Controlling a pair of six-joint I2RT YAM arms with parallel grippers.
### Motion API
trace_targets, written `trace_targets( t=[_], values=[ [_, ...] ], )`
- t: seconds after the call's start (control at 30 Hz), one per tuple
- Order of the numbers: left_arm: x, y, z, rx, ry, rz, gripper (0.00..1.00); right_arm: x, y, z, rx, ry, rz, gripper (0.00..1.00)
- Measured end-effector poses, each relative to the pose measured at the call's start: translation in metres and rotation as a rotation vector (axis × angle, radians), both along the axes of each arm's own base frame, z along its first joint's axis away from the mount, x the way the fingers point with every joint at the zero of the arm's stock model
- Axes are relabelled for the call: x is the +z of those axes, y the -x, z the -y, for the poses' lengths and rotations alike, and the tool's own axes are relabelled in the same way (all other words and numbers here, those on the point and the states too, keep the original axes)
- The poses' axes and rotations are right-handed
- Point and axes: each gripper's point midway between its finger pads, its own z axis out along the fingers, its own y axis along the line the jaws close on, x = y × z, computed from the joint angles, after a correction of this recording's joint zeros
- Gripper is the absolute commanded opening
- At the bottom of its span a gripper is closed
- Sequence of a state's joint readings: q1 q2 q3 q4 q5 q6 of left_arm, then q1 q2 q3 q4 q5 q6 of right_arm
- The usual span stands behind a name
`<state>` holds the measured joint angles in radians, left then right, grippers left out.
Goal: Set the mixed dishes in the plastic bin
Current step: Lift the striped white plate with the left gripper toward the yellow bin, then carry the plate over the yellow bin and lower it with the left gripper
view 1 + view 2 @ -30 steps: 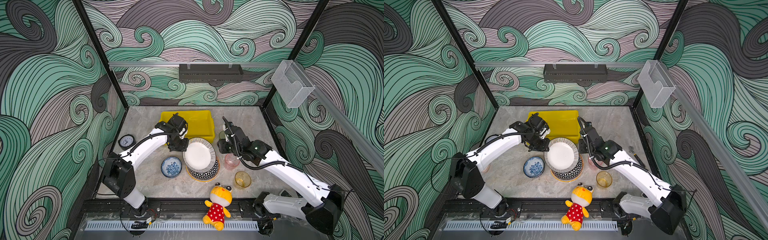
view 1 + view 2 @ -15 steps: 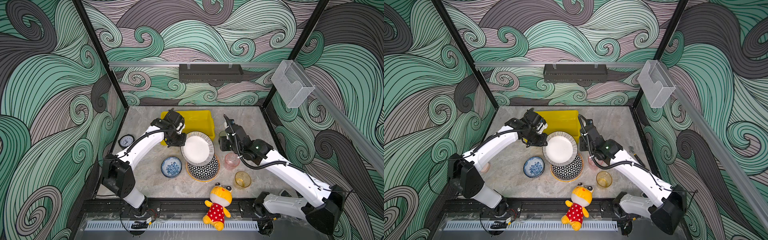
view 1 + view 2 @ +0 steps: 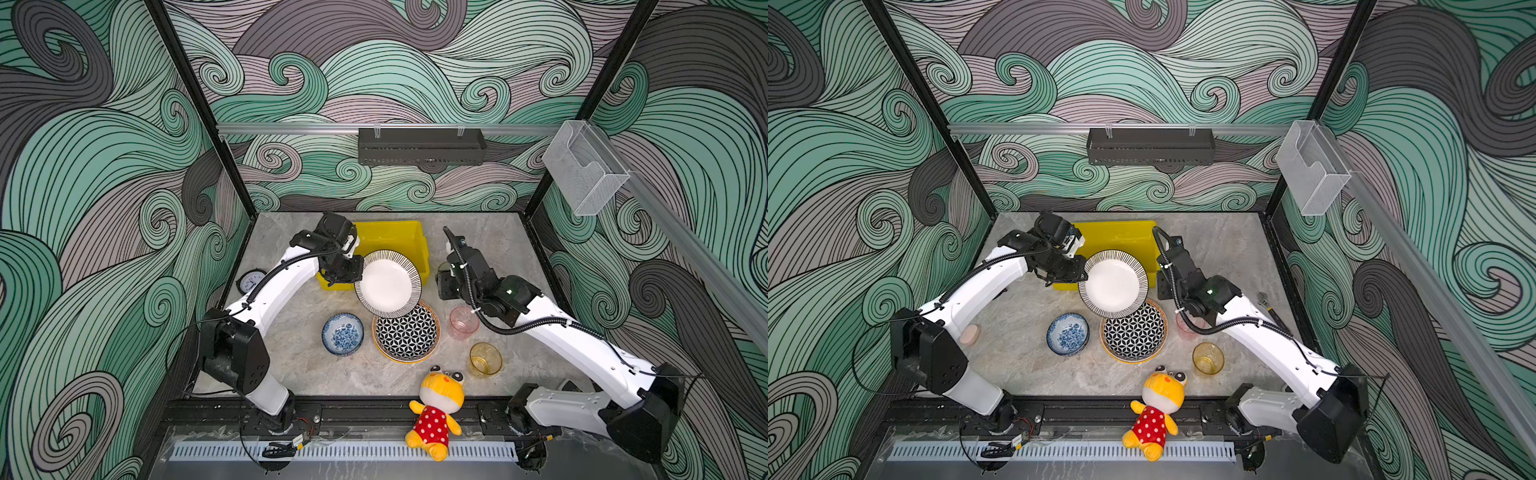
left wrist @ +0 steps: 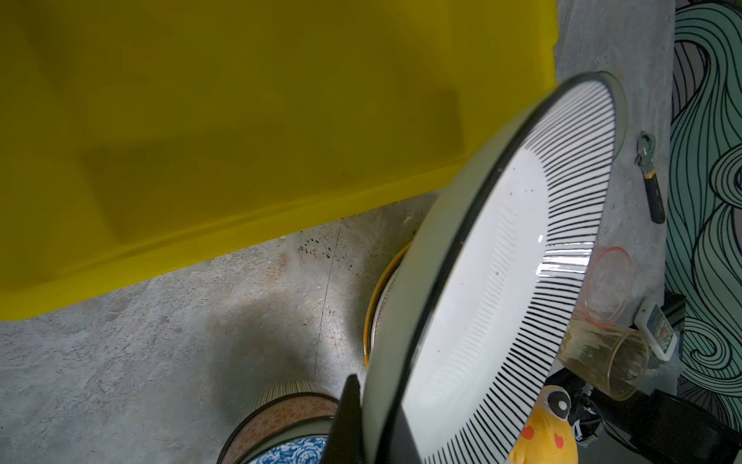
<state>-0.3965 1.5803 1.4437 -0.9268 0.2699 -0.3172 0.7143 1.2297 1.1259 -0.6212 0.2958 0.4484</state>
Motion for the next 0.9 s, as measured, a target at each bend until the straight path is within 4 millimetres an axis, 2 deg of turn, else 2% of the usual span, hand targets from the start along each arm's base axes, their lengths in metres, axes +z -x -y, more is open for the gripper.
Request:
trace_targets(
  t=[0.37,0.63,0.9],
  values=[
    [0.013,-0.023,-0.01,0.031,0.031,0.072,0.0,0.0,-0.005,-0.004,0.008,0.006,0.005,0.47],
    [0.019,-0.042,-0.03,0.095,0.045,0.105,0.0,0.009,-0.015,-0.014,0.023,0.005,0.026,0.47],
    [0.029,-0.061,-0.049,0.149,0.051,0.132,0.0,0.005,-0.024,-0.021,0.034,0.022,0.022,0.47]
  ],
)
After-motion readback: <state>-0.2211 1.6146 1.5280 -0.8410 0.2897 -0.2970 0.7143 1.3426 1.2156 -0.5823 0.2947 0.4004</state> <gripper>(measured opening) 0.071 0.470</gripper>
